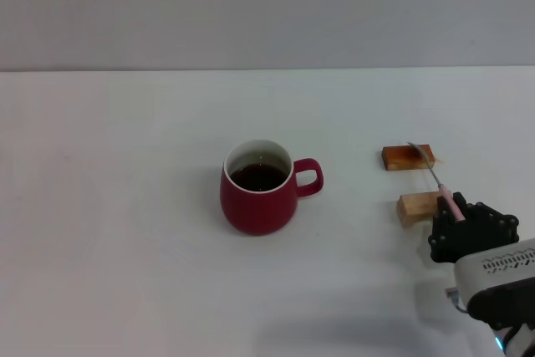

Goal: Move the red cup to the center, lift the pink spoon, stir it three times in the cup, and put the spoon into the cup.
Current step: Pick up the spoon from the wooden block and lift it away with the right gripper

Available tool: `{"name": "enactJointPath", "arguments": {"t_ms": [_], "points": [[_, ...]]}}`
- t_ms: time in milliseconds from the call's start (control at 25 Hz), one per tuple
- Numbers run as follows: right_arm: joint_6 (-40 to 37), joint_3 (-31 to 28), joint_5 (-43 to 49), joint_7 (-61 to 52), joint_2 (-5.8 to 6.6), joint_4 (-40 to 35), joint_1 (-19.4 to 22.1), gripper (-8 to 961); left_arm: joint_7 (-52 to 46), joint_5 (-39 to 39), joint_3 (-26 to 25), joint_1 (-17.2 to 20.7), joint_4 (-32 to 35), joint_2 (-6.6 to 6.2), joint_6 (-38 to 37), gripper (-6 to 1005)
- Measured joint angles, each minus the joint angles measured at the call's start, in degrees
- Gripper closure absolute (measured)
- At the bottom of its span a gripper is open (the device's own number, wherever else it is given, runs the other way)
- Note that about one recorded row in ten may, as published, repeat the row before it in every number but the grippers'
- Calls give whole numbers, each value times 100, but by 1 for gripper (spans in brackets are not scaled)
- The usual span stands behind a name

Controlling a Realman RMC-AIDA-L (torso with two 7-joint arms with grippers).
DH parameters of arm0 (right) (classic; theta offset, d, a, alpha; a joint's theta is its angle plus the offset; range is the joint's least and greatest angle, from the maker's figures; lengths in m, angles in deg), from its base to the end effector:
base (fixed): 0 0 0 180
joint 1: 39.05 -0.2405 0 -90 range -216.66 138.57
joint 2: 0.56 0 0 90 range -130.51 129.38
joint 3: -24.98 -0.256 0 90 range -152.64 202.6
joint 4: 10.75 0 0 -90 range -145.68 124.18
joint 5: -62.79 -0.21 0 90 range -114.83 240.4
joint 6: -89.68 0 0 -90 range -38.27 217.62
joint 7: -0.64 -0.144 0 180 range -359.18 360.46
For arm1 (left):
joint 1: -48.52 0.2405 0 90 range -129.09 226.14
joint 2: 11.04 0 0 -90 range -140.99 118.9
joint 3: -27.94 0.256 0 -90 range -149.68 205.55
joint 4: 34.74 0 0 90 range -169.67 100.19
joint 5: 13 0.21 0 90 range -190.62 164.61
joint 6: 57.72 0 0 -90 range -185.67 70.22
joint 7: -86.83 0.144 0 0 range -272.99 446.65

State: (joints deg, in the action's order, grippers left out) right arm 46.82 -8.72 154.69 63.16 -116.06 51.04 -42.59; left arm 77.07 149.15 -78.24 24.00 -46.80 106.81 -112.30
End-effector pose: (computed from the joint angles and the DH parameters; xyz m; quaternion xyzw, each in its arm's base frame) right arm 0.2712 0.2538 -0.0936 -0.7607 0.2607 0.0933 0.5871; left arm -0.3891 0.3465 0.0703 -0.5179 -0.3346 -0.2741 0.7381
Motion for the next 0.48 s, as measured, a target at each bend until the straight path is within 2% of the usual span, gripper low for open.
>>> {"name": "enactJointPath", "arguments": {"t_ms": [320, 480], "points": [[-1, -33, 30, 111, -2, 60, 1, 815, 0, 0, 1, -6, 12, 0, 0, 424], [-1, -144, 15, 399, -82, 90, 43, 814, 0, 0, 1, -12, 12, -5, 0, 424]]}}
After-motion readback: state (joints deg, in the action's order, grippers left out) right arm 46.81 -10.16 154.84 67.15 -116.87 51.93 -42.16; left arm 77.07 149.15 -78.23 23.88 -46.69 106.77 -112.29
